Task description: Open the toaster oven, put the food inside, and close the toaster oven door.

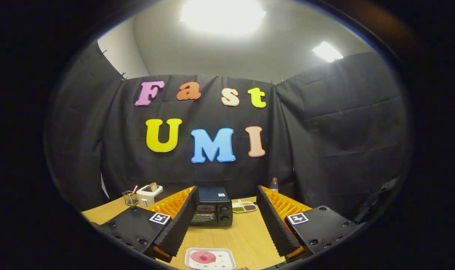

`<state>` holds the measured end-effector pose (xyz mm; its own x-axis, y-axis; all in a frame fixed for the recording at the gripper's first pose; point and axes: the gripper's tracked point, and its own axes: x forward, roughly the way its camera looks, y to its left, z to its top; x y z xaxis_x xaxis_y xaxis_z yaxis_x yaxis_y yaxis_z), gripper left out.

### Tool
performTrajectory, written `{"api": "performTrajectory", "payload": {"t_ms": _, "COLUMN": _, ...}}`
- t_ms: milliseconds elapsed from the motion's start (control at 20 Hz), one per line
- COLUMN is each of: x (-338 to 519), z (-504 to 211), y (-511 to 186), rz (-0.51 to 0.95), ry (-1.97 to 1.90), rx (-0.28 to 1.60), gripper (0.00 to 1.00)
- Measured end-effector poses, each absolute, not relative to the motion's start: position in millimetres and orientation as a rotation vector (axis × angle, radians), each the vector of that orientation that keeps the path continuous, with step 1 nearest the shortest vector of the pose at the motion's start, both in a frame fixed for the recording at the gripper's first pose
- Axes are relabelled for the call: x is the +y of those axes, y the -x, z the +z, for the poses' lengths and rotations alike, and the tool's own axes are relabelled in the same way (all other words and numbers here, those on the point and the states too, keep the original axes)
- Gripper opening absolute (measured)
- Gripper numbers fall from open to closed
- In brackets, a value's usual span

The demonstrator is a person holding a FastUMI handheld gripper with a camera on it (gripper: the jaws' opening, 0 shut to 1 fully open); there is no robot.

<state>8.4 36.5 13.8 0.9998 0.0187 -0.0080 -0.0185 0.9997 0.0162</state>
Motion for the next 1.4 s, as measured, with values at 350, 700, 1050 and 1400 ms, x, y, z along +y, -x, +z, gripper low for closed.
{"api": "performTrajectory", "payload": {"t_ms": 350, "x": 77, "z": 8, "y": -57, "rz": 0.074, "ry": -0.018, "rx": 0.008, "gripper": 0.97}}
{"api": "performTrajectory", "payload": {"t_ms": 700, "x": 129, "z": -18, "y": -130, "rz": 0.131, "ry": -0.024, "rx": 0.048, "gripper": 0.97}}
{"api": "performTrajectory", "payload": {"t_ms": 1050, "x": 175, "z": -57, "y": -191, "rz": 0.161, "ry": -0.039, "rx": 0.116, "gripper": 0.97}}
{"api": "performTrajectory", "payload": {"t_ms": 1400, "x": 202, "z": -110, "y": -233, "rz": 0.174, "ry": -0.018, "rx": 0.219, "gripper": 0.97}}
